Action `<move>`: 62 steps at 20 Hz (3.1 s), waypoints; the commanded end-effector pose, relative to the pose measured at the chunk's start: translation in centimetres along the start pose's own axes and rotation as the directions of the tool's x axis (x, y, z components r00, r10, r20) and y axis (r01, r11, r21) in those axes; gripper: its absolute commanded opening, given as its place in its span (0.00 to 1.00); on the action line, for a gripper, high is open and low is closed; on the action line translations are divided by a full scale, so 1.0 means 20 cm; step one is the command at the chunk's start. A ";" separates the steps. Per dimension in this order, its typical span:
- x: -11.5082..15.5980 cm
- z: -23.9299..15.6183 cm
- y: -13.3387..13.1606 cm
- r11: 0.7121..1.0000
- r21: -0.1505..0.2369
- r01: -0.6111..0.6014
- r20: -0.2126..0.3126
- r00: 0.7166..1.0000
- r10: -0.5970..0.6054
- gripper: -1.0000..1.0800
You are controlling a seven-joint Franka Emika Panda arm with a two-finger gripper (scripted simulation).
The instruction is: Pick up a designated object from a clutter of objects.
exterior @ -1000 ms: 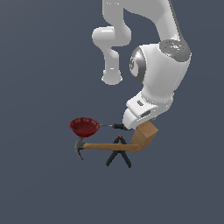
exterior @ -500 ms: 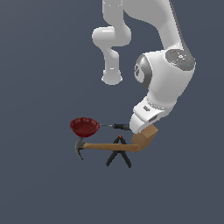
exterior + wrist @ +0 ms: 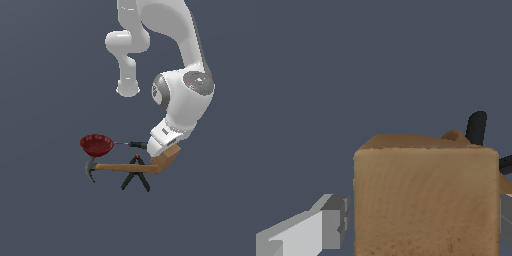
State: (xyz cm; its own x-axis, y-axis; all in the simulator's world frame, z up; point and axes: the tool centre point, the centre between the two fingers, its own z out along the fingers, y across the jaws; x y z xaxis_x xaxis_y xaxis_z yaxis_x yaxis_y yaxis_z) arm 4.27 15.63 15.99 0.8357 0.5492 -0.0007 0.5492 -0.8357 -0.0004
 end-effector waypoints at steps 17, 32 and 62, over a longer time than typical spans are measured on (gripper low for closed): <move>0.00 0.08 0.00 1.000 -0.001 0.001 0.000 1.000 -0.001 0.00; -0.15 -0.25 0.27 1.000 0.001 0.002 -0.001 1.000 -0.002 0.00; -0.71 -1.50 1.29 1.000 0.000 0.002 -0.001 1.000 -0.002 0.00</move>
State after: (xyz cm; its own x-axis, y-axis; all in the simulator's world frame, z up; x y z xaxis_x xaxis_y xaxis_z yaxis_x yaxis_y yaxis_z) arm 6.50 -12.99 44.55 0.8349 0.5503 -0.0063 0.5503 -0.8349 -0.0073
